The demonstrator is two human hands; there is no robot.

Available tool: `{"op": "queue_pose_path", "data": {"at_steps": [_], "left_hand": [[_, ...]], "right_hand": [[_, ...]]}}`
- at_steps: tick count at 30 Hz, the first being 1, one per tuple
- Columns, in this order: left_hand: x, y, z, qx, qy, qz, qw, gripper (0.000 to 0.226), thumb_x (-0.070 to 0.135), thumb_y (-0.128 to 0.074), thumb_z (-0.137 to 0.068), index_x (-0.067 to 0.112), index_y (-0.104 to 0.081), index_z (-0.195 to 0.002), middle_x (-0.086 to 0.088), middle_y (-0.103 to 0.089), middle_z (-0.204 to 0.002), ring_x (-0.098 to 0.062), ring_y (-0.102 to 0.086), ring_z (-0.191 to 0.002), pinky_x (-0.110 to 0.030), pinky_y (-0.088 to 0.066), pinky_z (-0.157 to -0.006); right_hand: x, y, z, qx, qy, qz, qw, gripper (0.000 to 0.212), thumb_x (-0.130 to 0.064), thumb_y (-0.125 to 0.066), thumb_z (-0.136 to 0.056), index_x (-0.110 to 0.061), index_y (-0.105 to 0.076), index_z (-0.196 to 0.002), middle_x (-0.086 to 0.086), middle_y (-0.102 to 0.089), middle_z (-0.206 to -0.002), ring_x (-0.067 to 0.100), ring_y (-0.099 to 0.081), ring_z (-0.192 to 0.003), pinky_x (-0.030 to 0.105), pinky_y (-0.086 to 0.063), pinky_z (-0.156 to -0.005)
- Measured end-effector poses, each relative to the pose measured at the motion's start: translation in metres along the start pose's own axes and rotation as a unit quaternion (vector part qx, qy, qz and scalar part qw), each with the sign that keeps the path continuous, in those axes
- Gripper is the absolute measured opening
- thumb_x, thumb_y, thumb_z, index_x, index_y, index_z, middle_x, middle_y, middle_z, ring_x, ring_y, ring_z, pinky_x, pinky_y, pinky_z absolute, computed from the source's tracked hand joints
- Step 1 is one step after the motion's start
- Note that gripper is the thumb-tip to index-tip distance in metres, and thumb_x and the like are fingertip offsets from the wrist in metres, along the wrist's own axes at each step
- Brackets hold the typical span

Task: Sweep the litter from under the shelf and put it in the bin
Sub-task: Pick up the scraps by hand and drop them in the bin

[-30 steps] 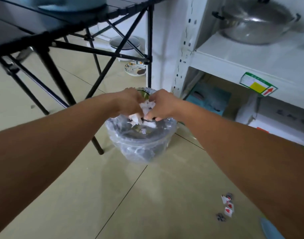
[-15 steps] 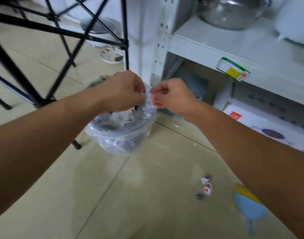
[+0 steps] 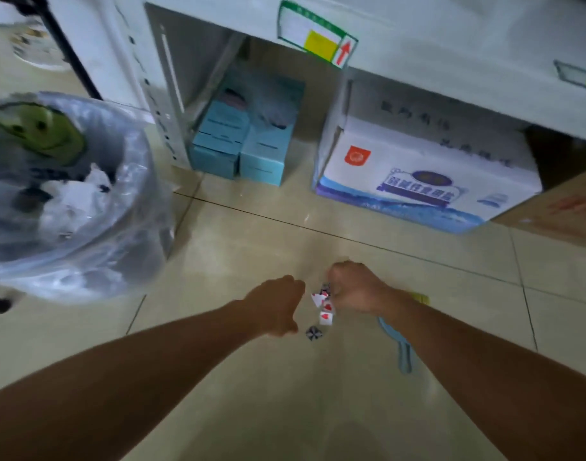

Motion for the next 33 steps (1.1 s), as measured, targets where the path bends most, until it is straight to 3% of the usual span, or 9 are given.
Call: {"op": "queue_pose_path", "data": {"at_steps": [4,6,9,12,15,19,24,28,33], "left_hand": [[0.011,-0.018,-0.022,0.047,-0.019,0.030,0.998,0.077,0.036,-0.084,-0.072,0.014,-0.045,-0.134,-0.008,-0.048,-0.127,-0.029,-0.058,-0.111,-0.037,-0.048,-0.088],[0.014,-0.021,-0.028,0.065,-0.024,0.039,0.997,0.084,0.040,-0.085,-0.069,0.018,-0.042,-0.137,-0.005,-0.047,-0.127,-0.026,-0.054,-0.114,-0.036,-0.047,-0.089],[0.016,-0.022,-0.035,0.085,-0.028,0.046,0.995,0.083,0.042,-0.086,-0.066,0.022,-0.043,-0.135,-0.001,-0.047,-0.123,-0.023,-0.053,-0.111,-0.036,-0.050,-0.085],[0.018,-0.018,-0.039,0.105,-0.035,0.055,0.992,0.065,0.039,-0.082,-0.072,0.023,-0.050,-0.126,0.000,-0.049,-0.118,-0.023,-0.057,-0.104,-0.035,-0.049,-0.080],[0.018,-0.014,-0.041,0.121,-0.032,0.064,0.990,0.047,0.033,-0.078,-0.077,0.020,-0.057,-0.117,-0.002,-0.052,-0.114,-0.026,-0.061,-0.099,-0.034,-0.047,-0.076],[0.015,-0.014,-0.041,0.122,-0.020,0.094,0.988,0.037,0.026,-0.076,-0.081,0.014,-0.062,-0.112,-0.007,-0.057,-0.112,-0.027,-0.062,-0.099,-0.037,-0.049,-0.083],[0.014,-0.015,-0.044,0.117,-0.009,0.095,0.989,0.029,0.022,-0.075,-0.081,0.011,-0.064,-0.106,-0.010,-0.057,-0.110,-0.029,-0.062,-0.097,-0.039,-0.051,-0.085],[0.012,-0.017,-0.043,0.130,-0.014,0.106,0.986,0.022,0.019,-0.072,-0.082,0.011,-0.062,-0.100,-0.010,-0.062,-0.106,-0.031,-0.062,-0.096,-0.039,-0.050,-0.082],[0.001,-0.013,-0.039,0.135,-0.036,0.163,0.977,0.009,0.016,-0.072,-0.077,0.016,-0.066,-0.084,-0.005,-0.072,-0.091,-0.030,-0.067,-0.088,-0.035,-0.049,-0.072]], "right_hand": [[0.001,-0.021,0.001,0.044,0.031,-0.038,0.998,0.060,-0.029,-0.082,-0.056,-0.013,-0.057,-0.108,0.007,-0.046,-0.109,0.026,-0.057,-0.090,0.032,-0.051,-0.073],[0.000,-0.026,0.002,0.061,0.050,-0.032,0.996,0.064,-0.028,-0.083,-0.057,-0.014,-0.055,-0.113,0.006,-0.046,-0.111,0.024,-0.055,-0.092,0.033,-0.050,-0.072],[0.000,-0.029,0.002,0.083,0.061,-0.029,0.994,0.052,-0.026,-0.079,-0.067,-0.014,-0.055,-0.111,0.006,-0.049,-0.111,0.025,-0.059,-0.091,0.030,-0.043,-0.069],[0.002,-0.031,0.000,0.096,0.053,-0.054,0.993,0.037,-0.025,-0.075,-0.072,-0.012,-0.057,-0.102,0.007,-0.055,-0.102,0.028,-0.060,-0.088,0.029,-0.036,-0.068],[0.003,-0.030,-0.002,0.110,0.034,-0.062,0.991,0.027,-0.026,-0.071,-0.078,-0.009,-0.061,-0.097,0.011,-0.061,-0.097,0.029,-0.061,-0.089,0.031,-0.039,-0.068],[0.007,-0.032,-0.005,0.110,-0.002,-0.079,0.991,0.018,-0.023,-0.070,-0.079,-0.010,-0.066,-0.091,0.012,-0.068,-0.095,0.029,-0.064,-0.087,0.030,-0.043,-0.067],[0.002,-0.038,-0.006,0.097,-0.015,-0.060,0.993,0.019,-0.020,-0.072,-0.076,-0.011,-0.065,-0.091,0.013,-0.066,-0.098,0.033,-0.066,-0.089,0.035,-0.051,-0.071],[0.002,-0.042,-0.003,0.085,-0.023,-0.109,0.990,0.023,-0.019,-0.076,-0.071,-0.013,-0.062,-0.089,0.010,-0.071,-0.094,0.032,-0.067,-0.086,0.033,-0.050,-0.068],[-0.005,-0.026,0.005,0.043,0.016,-0.176,0.983,0.016,-0.011,-0.075,-0.065,-0.011,-0.075,-0.082,0.009,-0.076,-0.087,0.026,-0.071,-0.083,0.029,-0.054,-0.069]]}}
Point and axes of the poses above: each hand's wrist, its own z-axis away from the middle knuckle, its own y-axis out of the back of the hand, x = y × z, the point moved 8 cm from there along -z, towards the middle knuckle
